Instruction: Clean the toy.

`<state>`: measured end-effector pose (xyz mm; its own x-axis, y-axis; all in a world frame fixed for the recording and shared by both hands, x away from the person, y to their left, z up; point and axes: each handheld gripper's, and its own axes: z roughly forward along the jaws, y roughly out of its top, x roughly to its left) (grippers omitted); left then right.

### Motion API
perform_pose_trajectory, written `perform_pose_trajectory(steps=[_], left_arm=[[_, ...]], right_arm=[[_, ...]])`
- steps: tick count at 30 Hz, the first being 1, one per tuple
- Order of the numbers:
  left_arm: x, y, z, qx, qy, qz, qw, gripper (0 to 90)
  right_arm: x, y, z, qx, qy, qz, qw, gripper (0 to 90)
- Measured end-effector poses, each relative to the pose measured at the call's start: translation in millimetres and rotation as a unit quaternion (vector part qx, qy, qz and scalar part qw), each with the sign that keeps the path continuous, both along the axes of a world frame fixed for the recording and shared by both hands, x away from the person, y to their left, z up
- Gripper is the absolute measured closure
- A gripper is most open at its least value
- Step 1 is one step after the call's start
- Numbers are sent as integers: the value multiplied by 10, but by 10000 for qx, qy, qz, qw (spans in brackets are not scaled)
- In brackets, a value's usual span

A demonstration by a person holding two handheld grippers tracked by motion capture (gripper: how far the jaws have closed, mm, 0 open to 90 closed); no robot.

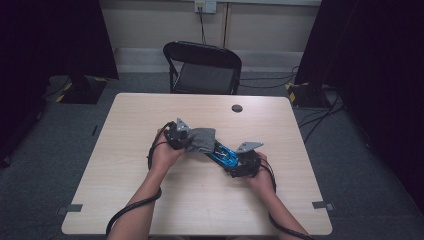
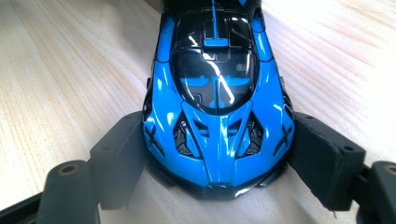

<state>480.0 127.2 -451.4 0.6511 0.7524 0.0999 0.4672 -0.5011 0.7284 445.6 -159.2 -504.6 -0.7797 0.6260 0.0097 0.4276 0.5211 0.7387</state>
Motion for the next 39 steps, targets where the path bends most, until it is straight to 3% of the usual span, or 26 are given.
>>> perform_pose_trajectory(steps=[7, 11, 19, 26, 35, 39], left_arm=[[-36, 90, 89, -111, -99, 64, 9999, 783], [-78, 81, 214, -221, -268, 16, 9994, 783], [-194, -148, 348, -356, -378, -360, 9980, 782], [-297, -411, 263, -315, -317, -696, 9966, 782], [-378, -731, 88, -61, -230, -1049, 9942, 782], [-385, -863, 25, 159, -249, -1178, 9926, 781]], right_arm=[[0, 0, 0, 1, 1, 0, 10000, 233], [0, 1, 0, 5, 2, -5, 10000, 233], [0, 1, 0, 5, 1, -4, 10000, 233], [0, 1, 0, 4, 2, -4, 10000, 233], [0, 1, 0, 5, 3, -5, 10000, 233], [0, 1, 0, 5, 4, -5, 10000, 233]])
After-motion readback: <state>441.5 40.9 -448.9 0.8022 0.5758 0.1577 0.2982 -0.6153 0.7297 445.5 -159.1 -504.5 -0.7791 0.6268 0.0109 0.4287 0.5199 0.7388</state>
